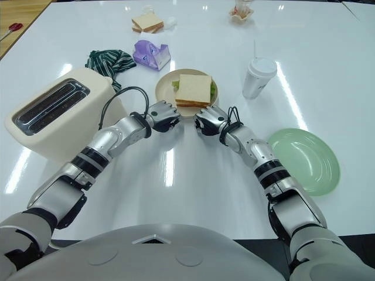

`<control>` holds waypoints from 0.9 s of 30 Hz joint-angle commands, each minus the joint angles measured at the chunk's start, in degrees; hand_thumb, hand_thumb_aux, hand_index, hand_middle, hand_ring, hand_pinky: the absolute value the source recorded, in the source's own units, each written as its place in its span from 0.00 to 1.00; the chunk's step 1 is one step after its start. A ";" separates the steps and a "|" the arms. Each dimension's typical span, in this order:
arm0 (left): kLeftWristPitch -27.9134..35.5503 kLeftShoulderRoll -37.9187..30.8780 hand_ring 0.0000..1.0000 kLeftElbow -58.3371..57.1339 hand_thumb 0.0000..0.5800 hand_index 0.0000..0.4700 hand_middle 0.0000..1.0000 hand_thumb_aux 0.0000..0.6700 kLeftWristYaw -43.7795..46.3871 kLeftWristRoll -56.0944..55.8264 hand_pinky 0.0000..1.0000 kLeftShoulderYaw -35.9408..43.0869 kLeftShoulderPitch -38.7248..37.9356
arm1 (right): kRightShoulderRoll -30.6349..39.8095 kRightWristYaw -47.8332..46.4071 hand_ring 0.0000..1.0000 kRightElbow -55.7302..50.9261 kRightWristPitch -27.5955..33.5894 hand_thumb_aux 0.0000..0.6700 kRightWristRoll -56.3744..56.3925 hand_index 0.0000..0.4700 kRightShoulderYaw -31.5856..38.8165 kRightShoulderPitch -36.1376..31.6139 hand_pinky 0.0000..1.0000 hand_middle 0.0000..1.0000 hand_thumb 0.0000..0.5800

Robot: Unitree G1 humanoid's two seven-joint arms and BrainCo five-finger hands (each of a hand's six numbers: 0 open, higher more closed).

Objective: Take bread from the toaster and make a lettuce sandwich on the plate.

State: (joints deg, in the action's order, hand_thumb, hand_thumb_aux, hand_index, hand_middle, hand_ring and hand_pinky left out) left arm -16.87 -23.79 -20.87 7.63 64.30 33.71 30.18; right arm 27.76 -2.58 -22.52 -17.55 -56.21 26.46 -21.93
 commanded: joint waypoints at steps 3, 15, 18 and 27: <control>1.66 -8.09 0.00 22.17 0.00 0.00 0.00 0.00 -1.69 -2.84 0.00 -5.93 -13.97 | 8.73 -1.65 1.00 21.58 0.36 1.00 5.94 1.00 -7.80 15.68 1.00 1.00 1.00; -4.59 -3.92 0.00 43.47 0.00 0.00 0.00 0.00 -13.34 -24.73 0.00 -22.27 -38.47 | 0.40 17.13 0.00 49.17 -7.27 0.00 16.22 0.00 -28.59 42.55 0.00 0.00 0.00; -8.50 -2.81 0.00 40.70 0.00 0.00 0.00 0.00 -16.67 -25.21 0.00 -23.11 -35.54 | -1.36 20.88 0.00 46.62 -11.42 0.00 15.81 0.00 -27.97 41.18 0.00 0.00 0.00; -12.82 -0.12 0.00 40.23 0.00 0.00 0.00 0.00 -16.88 -30.67 0.00 -24.21 -37.19 | -3.86 19.69 0.00 41.31 -15.65 0.00 18.62 0.00 -25.27 38.14 0.00 0.00 0.00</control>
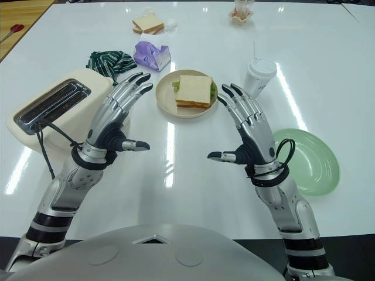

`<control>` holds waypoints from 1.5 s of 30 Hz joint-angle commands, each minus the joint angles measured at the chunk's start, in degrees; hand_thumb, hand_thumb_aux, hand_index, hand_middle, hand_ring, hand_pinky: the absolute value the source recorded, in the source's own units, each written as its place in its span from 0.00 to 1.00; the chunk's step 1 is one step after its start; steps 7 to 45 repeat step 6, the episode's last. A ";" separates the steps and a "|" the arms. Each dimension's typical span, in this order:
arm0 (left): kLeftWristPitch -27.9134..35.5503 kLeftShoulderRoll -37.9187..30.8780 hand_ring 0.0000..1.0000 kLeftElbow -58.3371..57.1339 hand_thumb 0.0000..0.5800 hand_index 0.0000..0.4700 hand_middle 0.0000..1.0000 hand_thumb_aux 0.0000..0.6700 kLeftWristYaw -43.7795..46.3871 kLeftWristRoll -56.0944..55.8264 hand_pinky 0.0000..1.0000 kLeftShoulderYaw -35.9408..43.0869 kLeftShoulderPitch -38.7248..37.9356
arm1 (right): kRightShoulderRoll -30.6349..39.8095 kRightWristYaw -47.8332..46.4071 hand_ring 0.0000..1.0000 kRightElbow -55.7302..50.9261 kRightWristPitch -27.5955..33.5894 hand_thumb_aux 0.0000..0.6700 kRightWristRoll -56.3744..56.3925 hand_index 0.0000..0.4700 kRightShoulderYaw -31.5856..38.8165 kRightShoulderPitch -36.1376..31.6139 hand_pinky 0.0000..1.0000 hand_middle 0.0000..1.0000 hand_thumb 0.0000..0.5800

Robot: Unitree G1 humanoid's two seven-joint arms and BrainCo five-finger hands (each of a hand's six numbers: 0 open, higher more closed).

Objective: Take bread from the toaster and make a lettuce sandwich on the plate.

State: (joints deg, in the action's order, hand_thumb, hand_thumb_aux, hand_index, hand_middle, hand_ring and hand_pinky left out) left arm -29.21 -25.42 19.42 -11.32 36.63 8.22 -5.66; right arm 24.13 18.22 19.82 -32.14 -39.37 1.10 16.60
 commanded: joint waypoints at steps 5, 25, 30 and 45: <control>-0.57 3.23 0.00 0.80 0.00 0.00 0.00 0.00 4.66 -6.75 0.00 1.83 -2.47 | -0.39 -2.12 0.00 -1.23 -2.45 0.00 2.59 0.00 0.04 -0.64 0.00 0.00 0.00; -0.78 3.57 0.00 0.89 0.00 0.00 0.00 0.00 4.97 -7.76 0.00 1.79 -2.57 | -0.47 -2.34 0.00 -1.27 -2.71 0.00 2.92 0.00 0.03 -0.65 0.00 0.00 0.00; -0.78 3.57 0.00 0.89 0.00 0.00 0.00 0.00 4.97 -7.76 0.00 1.79 -2.57 | -0.47 -2.34 0.00 -1.27 -2.71 0.00 2.92 0.00 0.03 -0.65 0.00 0.00 0.00; -0.78 3.57 0.00 0.89 0.00 0.00 0.00 0.00 4.97 -7.76 0.00 1.79 -2.57 | -0.47 -2.34 0.00 -1.27 -2.71 0.00 2.92 0.00 0.03 -0.65 0.00 0.00 0.00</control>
